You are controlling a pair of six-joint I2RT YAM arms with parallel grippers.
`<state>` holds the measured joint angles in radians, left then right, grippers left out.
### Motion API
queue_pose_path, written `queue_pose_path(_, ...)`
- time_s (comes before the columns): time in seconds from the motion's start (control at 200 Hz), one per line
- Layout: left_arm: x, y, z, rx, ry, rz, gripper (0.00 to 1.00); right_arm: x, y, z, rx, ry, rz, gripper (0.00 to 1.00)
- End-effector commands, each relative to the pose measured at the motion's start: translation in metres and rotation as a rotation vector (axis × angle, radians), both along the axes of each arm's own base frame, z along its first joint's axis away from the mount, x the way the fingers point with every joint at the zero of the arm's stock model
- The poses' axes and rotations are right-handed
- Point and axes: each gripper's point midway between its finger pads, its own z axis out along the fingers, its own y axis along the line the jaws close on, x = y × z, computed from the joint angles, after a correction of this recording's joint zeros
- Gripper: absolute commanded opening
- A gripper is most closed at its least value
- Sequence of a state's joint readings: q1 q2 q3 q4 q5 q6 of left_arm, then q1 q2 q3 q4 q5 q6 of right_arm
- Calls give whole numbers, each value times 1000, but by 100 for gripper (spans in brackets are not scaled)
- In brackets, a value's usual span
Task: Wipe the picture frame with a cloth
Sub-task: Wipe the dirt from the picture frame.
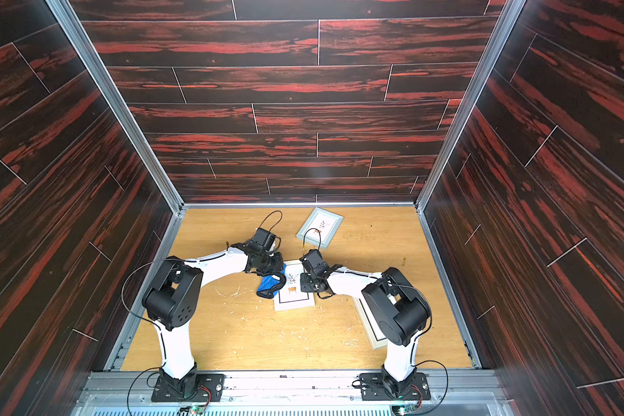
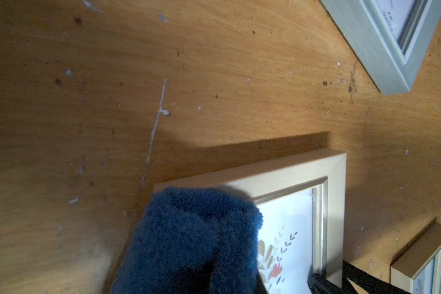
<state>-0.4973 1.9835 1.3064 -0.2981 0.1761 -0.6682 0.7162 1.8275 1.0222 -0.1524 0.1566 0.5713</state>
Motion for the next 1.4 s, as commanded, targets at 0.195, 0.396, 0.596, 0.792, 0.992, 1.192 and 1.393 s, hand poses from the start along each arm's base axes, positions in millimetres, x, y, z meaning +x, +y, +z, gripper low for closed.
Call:
queue_pose_path(0.195, 12, 0, -26, 61, 42, 78, 0, -15, -11, -25, -71, 88, -5, 7)
queue_pose_path(0.396, 13, 52, -15, 160, 1, 120, 0, -11, -23, -25, -117, 72, -37, 6)
queue_pose_path(0.596, 27, -14, -12, 42, 3, 34, 0, -15, -18, -30, -92, 99, -28, 5)
queue_pose_path(0.792, 41, -1, -12, 76, -6, 68, 0, -18, -23, -35, -105, 104, -42, 5)
queue_pose_path(0.992, 26, 45, -4, 177, -36, 97, 0, -17, -28, -39, -129, 97, -52, 4)
queue_pose_path(1.192, 32, -23, -4, 100, -39, -11, 0, -17, -20, -33, -103, 91, -29, 3)
queue_pose_path(1.393, 36, -17, -4, 133, -28, 15, 0, -16, -27, -32, -120, 73, -53, 3)
